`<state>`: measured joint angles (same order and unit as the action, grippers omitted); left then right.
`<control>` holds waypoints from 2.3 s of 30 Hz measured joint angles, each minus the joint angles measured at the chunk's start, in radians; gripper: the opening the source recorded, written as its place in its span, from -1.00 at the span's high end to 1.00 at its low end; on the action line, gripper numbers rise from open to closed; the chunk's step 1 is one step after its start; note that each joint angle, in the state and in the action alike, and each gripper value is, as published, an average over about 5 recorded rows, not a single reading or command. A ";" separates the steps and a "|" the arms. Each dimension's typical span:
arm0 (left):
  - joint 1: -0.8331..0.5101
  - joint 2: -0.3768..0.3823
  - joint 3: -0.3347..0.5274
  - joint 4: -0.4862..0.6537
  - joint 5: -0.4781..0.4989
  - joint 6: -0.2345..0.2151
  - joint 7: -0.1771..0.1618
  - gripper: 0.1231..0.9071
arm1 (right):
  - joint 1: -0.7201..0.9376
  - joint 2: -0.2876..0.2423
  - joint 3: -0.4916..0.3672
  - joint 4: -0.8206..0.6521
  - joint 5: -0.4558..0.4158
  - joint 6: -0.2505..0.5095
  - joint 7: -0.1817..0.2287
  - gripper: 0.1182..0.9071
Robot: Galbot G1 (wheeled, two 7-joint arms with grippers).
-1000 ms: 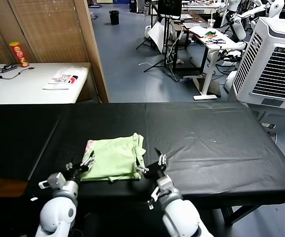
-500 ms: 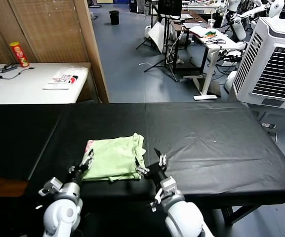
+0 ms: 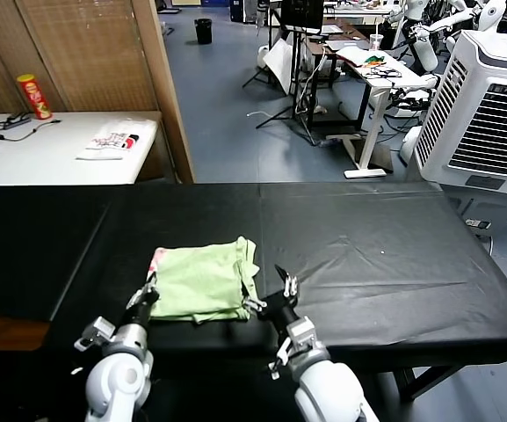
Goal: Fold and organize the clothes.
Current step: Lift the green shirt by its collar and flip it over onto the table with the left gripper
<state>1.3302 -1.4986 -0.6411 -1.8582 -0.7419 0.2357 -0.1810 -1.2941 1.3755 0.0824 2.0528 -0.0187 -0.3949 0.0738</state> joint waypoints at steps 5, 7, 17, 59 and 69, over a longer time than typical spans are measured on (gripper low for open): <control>-0.017 0.035 0.001 -0.018 0.108 0.037 0.008 0.96 | -0.007 0.008 0.018 -0.006 -0.042 0.002 0.002 -0.72; -0.020 0.060 -0.001 -0.024 0.155 0.051 0.011 0.96 | -0.011 0.010 0.028 -0.011 -0.058 0.003 0.003 -0.72; 0.003 0.249 -0.037 -0.060 0.296 0.089 0.026 0.96 | -0.024 0.011 0.083 -0.026 -0.077 0.005 0.002 -0.72; -0.066 0.324 0.204 -0.210 0.511 0.147 -0.023 0.96 | -0.101 -0.014 0.199 0.037 0.038 -0.016 -0.027 -0.72; -0.084 0.171 0.323 -0.202 0.571 0.135 0.033 0.54 | -0.091 -0.033 0.223 0.064 0.173 -0.078 -0.033 -0.72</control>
<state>1.2465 -1.3277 -0.3183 -2.0604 -0.1712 0.3711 -0.1478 -1.3854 1.3421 0.3055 2.1169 0.1544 -0.4728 0.0405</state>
